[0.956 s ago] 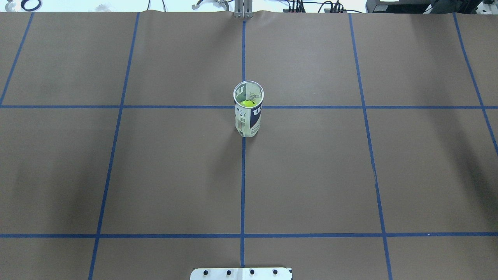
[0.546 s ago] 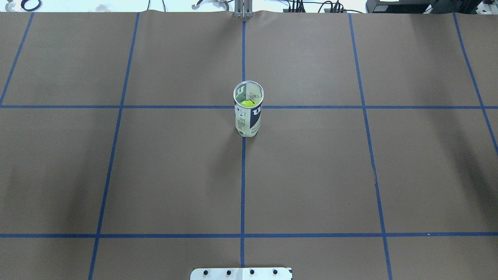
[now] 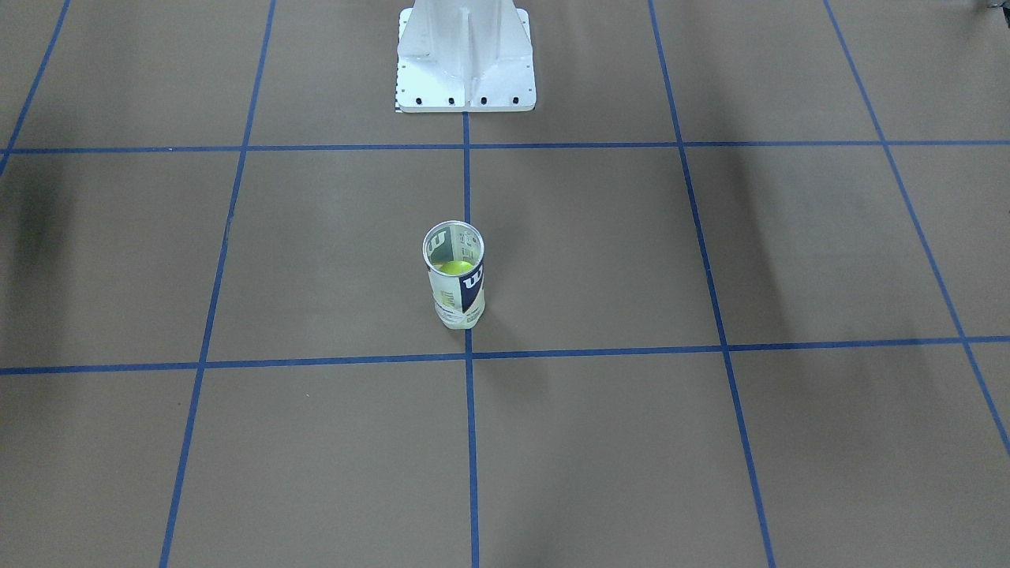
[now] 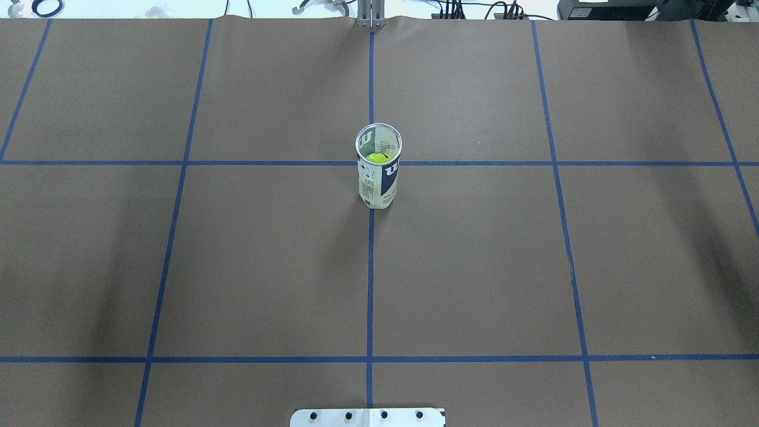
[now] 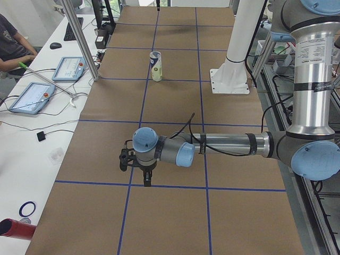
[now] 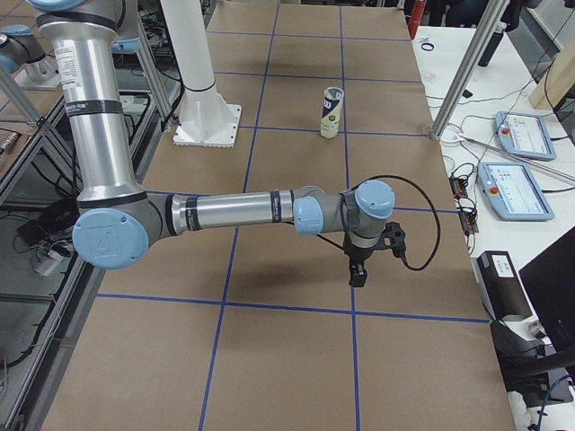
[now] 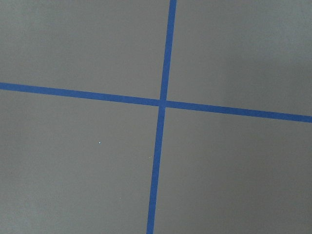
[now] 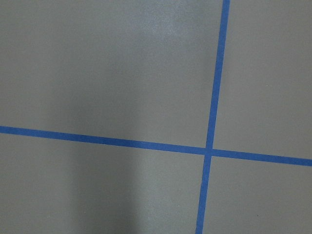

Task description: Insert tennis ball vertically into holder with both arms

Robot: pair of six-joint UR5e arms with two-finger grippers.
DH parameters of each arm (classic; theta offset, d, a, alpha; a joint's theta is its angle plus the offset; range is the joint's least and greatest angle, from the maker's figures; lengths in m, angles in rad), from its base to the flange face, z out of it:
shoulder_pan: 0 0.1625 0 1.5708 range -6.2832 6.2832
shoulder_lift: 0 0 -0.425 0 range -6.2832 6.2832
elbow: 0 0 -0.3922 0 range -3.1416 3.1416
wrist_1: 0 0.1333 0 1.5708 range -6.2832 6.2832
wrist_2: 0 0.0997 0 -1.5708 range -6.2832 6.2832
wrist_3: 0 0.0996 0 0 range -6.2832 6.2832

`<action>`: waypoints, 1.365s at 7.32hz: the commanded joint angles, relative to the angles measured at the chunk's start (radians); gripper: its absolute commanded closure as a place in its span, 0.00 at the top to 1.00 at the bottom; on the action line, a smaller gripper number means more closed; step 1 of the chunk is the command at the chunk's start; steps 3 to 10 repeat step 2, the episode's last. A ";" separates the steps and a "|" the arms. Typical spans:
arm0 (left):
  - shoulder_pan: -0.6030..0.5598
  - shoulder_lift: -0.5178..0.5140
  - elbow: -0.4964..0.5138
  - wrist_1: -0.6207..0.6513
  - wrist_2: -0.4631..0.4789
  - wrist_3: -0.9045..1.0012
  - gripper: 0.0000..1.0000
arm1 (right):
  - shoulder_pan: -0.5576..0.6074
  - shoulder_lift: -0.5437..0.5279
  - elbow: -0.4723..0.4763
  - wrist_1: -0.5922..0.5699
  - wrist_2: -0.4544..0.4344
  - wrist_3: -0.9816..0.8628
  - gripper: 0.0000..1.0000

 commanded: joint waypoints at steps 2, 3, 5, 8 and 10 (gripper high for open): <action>0.001 0.002 0.003 0.001 0.002 0.001 0.99 | 0.000 -0.002 0.001 0.000 -0.001 0.001 1.00; 0.001 0.002 0.003 0.001 0.002 0.001 0.99 | 0.000 -0.002 0.001 0.000 -0.001 0.001 1.00; 0.001 0.002 0.003 0.001 0.002 0.001 0.99 | 0.000 -0.002 0.001 0.000 -0.001 0.001 1.00; 0.001 0.002 0.003 0.001 0.002 0.001 0.99 | 0.000 -0.002 0.001 0.000 -0.001 0.001 1.00; 0.001 0.002 0.003 0.001 0.002 0.001 0.99 | 0.000 -0.002 0.001 0.000 -0.001 0.001 1.00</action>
